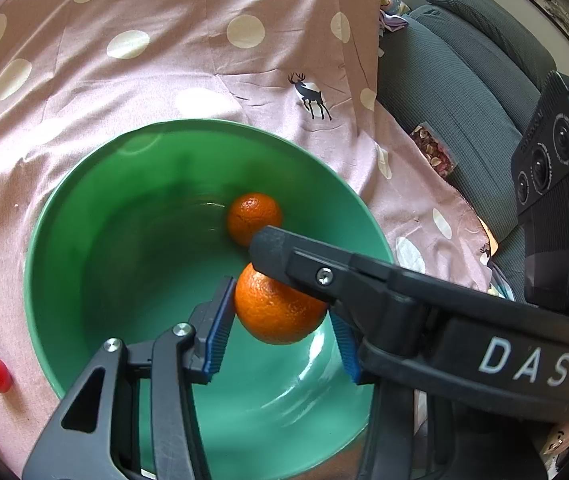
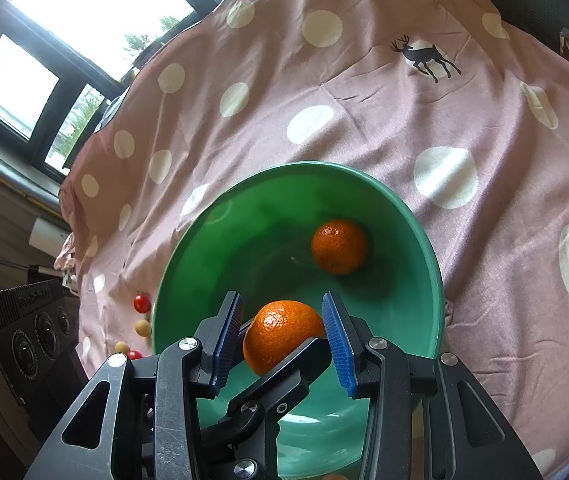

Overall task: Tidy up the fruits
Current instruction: 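Lower the mandarin into the green bowl and open the right gripper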

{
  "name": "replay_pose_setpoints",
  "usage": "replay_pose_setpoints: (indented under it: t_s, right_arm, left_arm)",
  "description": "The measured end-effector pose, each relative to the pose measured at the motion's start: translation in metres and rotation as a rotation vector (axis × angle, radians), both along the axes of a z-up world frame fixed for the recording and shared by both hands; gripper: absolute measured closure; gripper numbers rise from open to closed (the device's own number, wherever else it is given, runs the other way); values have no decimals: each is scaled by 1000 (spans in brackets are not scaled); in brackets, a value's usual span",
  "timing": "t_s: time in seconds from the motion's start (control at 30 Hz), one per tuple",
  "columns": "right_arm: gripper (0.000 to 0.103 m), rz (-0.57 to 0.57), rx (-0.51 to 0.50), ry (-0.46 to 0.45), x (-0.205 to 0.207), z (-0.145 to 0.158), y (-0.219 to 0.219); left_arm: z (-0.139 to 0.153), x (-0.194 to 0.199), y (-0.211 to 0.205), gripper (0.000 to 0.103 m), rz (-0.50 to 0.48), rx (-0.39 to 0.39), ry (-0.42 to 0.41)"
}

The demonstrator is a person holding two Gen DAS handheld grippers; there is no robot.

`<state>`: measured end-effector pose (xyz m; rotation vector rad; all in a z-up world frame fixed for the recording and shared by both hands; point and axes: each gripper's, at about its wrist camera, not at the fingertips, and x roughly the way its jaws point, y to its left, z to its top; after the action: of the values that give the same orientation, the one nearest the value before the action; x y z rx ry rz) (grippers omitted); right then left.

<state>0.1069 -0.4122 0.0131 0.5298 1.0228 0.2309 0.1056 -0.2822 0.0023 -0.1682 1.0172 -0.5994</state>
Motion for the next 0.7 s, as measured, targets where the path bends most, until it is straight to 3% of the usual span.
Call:
replay_pose_setpoints:
  t_s: [0.7]
  right_arm:
    - [59, -5, -15, 11, 1, -1, 1]
  left_arm:
    - [-3, 0, -1, 57, 2, 0, 16]
